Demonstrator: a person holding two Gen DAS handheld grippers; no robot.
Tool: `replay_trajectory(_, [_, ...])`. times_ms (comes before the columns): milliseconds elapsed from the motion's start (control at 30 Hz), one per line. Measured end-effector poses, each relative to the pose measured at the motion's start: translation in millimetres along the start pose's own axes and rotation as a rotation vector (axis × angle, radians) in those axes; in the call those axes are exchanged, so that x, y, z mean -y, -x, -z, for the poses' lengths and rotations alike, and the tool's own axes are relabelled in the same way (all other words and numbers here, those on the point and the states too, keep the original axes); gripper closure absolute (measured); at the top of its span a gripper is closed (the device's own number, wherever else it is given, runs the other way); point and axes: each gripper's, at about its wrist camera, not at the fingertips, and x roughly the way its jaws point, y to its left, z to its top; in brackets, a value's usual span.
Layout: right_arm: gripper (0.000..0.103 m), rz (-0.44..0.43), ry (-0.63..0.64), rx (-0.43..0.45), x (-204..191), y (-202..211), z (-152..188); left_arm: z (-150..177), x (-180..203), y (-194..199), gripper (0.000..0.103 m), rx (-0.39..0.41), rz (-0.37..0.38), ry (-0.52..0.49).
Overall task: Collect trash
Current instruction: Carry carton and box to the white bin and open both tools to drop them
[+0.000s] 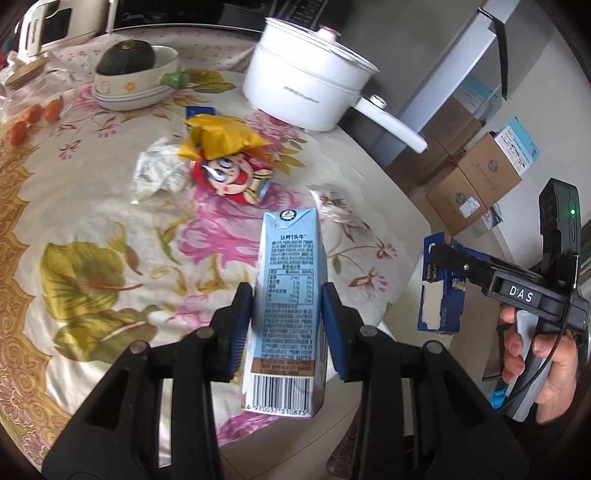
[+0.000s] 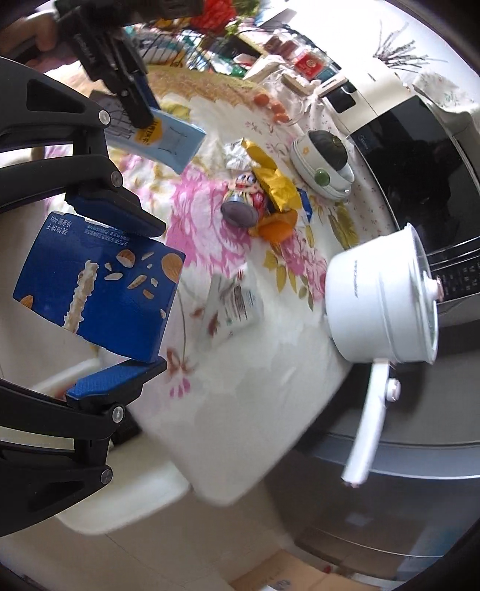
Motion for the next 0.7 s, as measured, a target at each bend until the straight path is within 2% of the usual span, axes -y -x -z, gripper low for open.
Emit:
replay_trajectory(433, [0.036, 0.099, -0.125, 0.0, 115, 35, 31, 5, 100, -52, 0.063, -0.047, 0.092, -0.167])
replay_trajectory(700, [0.035, 0.16, -0.171, -0.032, 172, 44, 59, 14, 158, -87, 0.063, -0.094, 0.151, -0.228])
